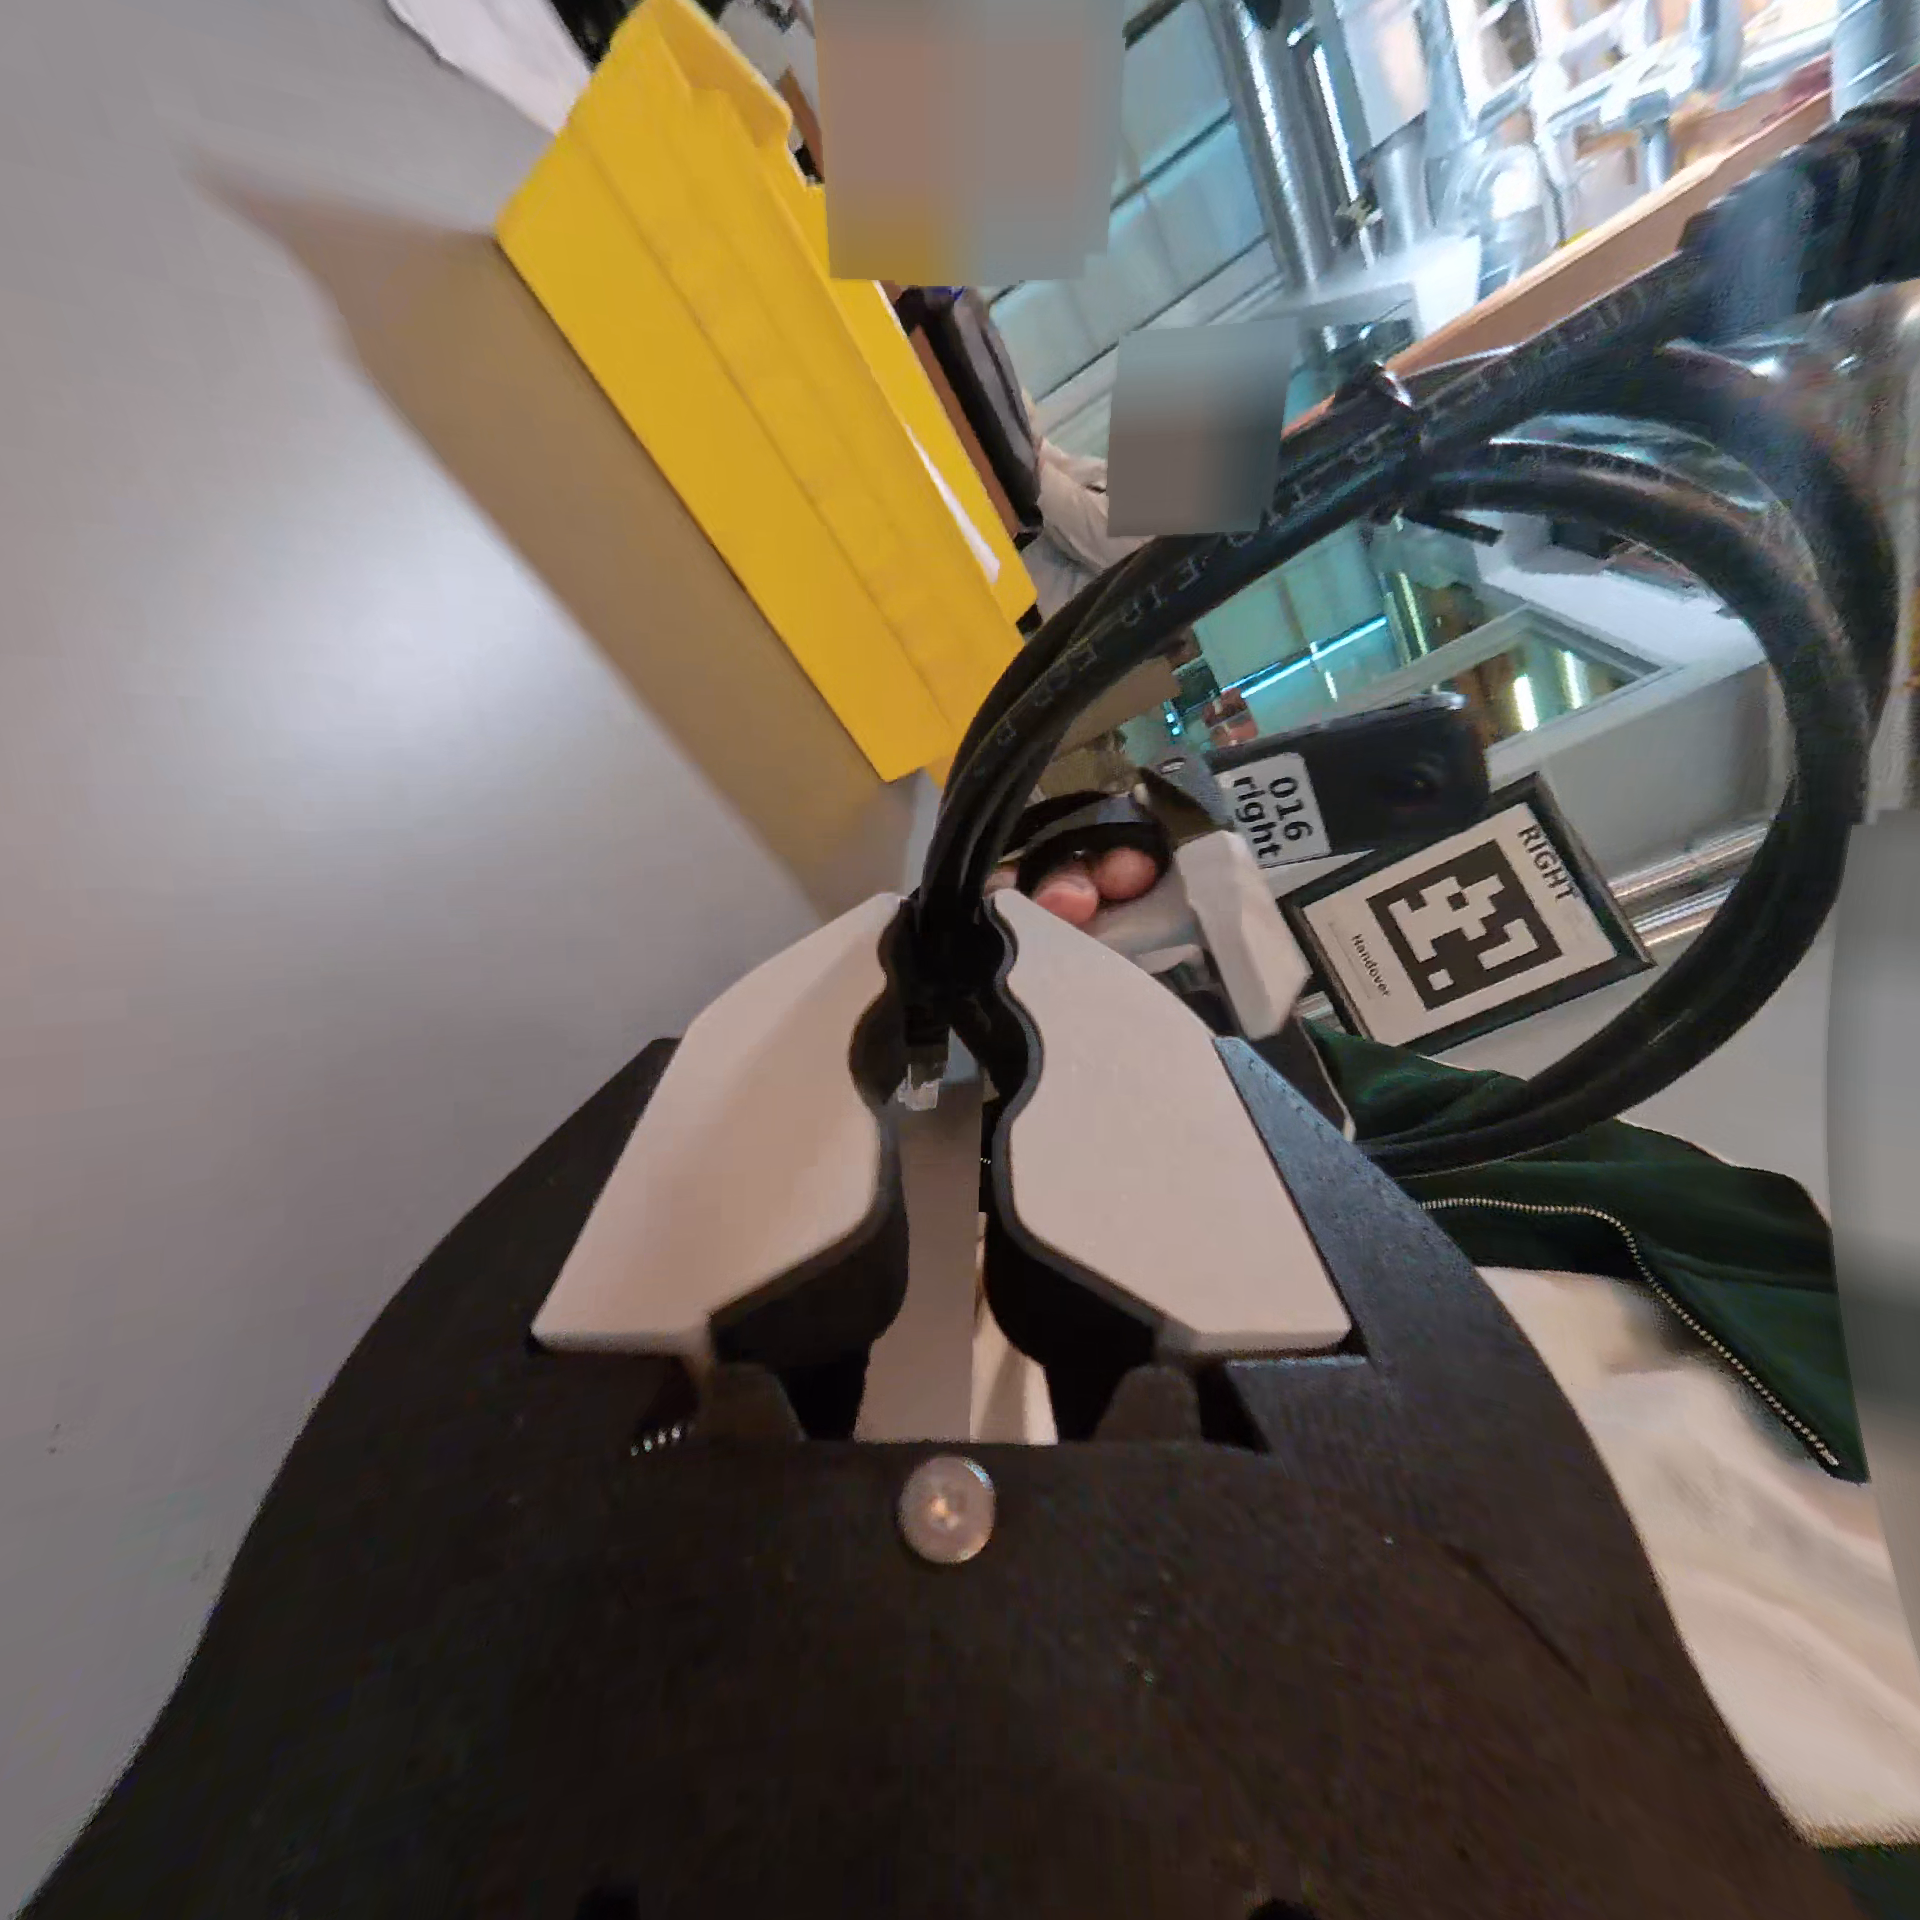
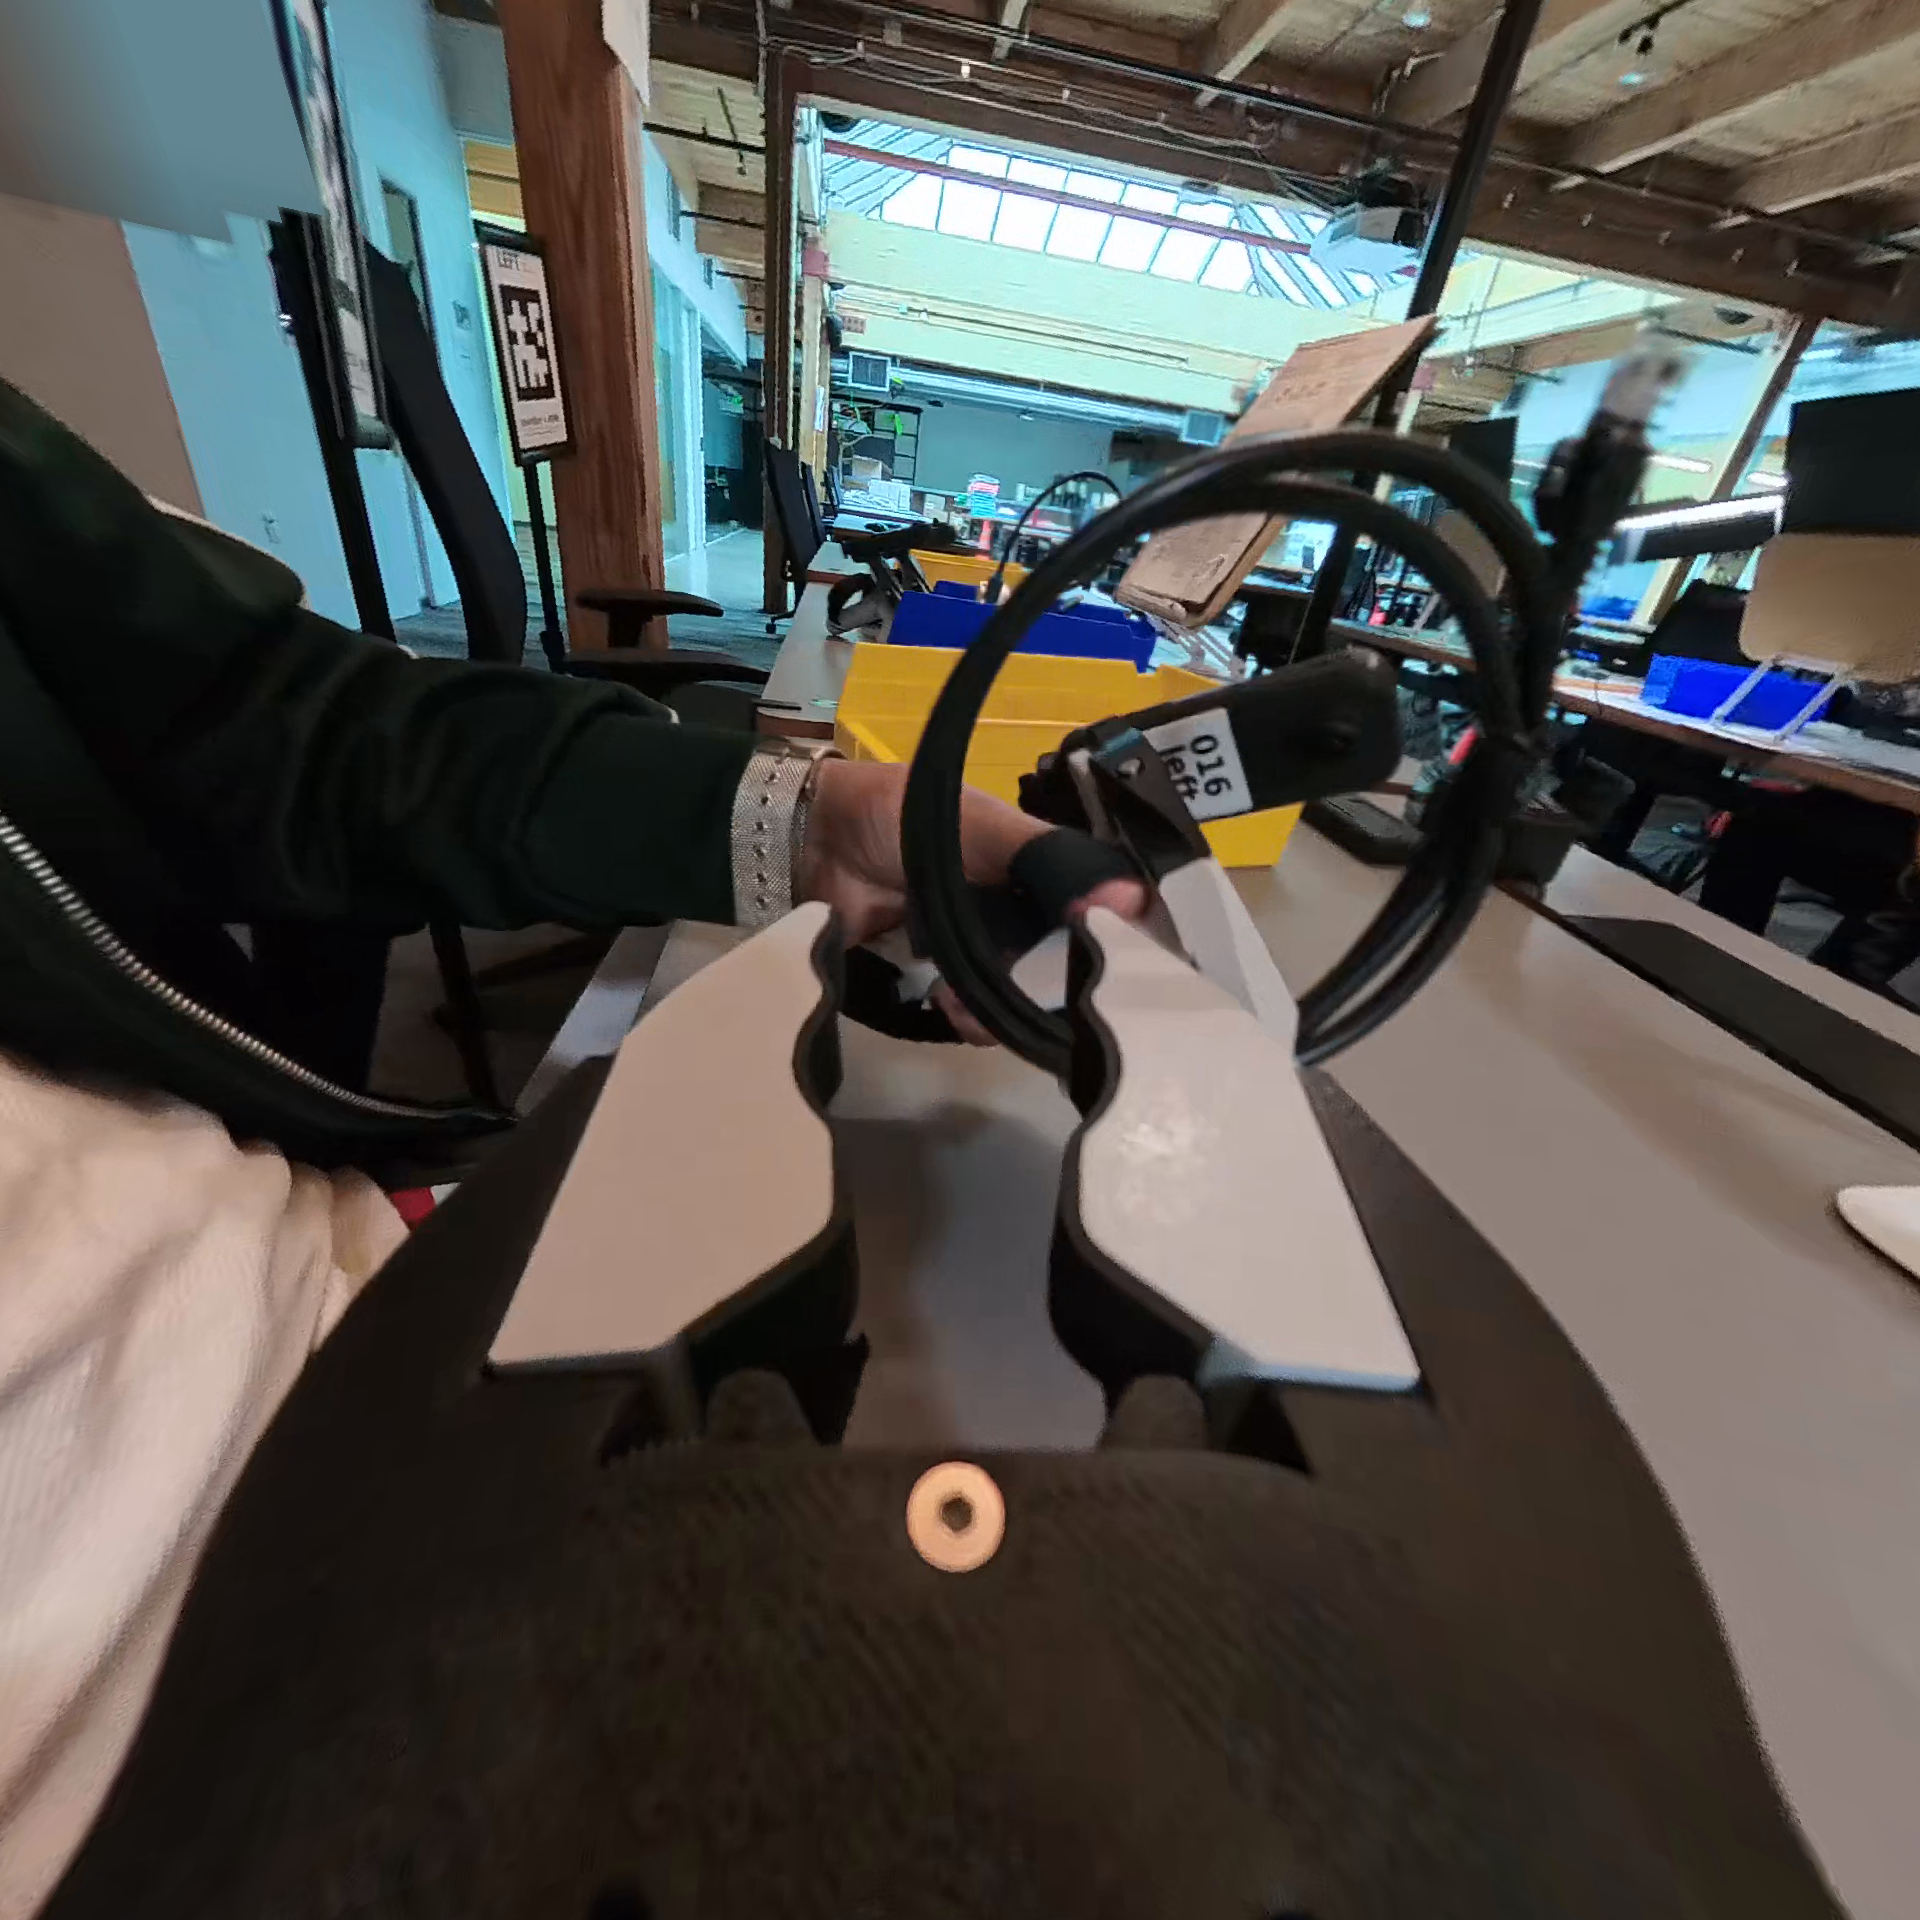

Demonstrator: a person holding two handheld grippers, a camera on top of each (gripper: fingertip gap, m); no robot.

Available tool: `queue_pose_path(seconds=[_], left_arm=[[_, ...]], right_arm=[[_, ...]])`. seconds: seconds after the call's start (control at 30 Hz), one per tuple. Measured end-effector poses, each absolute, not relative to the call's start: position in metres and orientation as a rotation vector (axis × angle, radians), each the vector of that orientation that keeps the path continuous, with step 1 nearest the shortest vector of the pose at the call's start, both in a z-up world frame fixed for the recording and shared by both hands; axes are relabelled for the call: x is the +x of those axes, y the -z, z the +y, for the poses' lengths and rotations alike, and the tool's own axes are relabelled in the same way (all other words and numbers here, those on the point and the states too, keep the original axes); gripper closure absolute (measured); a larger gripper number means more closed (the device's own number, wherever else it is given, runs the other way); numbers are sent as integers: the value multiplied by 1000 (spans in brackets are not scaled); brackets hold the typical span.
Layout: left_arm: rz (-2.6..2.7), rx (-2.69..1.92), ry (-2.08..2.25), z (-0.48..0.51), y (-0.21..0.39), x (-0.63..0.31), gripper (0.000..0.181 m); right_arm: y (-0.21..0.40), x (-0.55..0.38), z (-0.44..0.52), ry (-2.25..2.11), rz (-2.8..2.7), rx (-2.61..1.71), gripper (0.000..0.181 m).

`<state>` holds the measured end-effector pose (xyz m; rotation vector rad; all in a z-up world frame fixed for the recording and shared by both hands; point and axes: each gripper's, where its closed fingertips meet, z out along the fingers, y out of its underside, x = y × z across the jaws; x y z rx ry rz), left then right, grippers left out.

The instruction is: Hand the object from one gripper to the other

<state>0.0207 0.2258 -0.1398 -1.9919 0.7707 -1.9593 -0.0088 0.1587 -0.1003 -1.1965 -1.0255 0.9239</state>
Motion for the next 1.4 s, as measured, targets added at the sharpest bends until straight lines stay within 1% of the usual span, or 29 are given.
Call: queue_pose_path(seconds=[0.13, 0.17, 0.23, 0.27, 0.53, 0.63, 0.8, 0.9, 0.97, 1.0, 1.07, 1.2, 1.23, 1.27, 1.33, 1.37, 1.4], left_arm=[[777, -2043, 1894, 224, 150, 26, 170], [786, -2044, 1895, 223, 150, 27, 170], [788, -2057, 1880, 222, 152, 29, 170], [801, -2058, 1874, 221, 153, 29, 170], [856, -1960, 1836, 221, 146, 31, 163], [914, -1902, 1727, 227, 143, 28, 147], [923, -1796, 1507, 248, 136, 17, 133], [916, -1708, 1468, 253, 126, 12, 135], [919, -1661, 1426, 255, 119, 10, 141], [927, -1638, 1402, 255, 116, 8, 146], [978, -1621, 1367, 252, 115, 7, 171], [1002, -1643, 1330, 251, 115, 6, 172], [990, -1639, 1331, 251, 113, 5, 172], [980, -1640, 1331, 252, 112, 5, 172], [964, -1642, 1341, 254, 111, 3, 172], [950, -1640, 1354, 255, 109, 1, 172], [934, -1636, 1372, 255, 107, 0, 172]], right_arm=[[106, -15, 156, -885, -1068, -1206, 145], [107, -16, 156, -865, -1074, -1213, 151], [109, -18, 153, -849, -1102, -1208, 173], [108, -18, 153, -845, -1096, -1217, 175], [94, -10, 155, -921, -1020, -1228, 176], [90, -5, 157, -955, -987, -1225, 176], [89, -6, 154, -1006, -979, -1215, 176], [90, -11, 148, -1046, -1003, -1210, 176], [92, -15, 145, -1065, -1018, -1213, 176], [92, -16, 143, -1072, -1023, -1213, 176], [93, -18, 142, -1081, -1026, -1214, 175], [94, -18, 141, -1095, -1021, -1208, 175], [94, -18, 142, -1093, -1016, -1199, 172], [93, -17, 144, -1090, -997, -1192, 156], [88, -14, 153, -1094, -916, -1198, 118], [86, -11, 159, -1107, -866, -1202, 105], [84, -7, 164, -1120, -817, -1206, 96]])
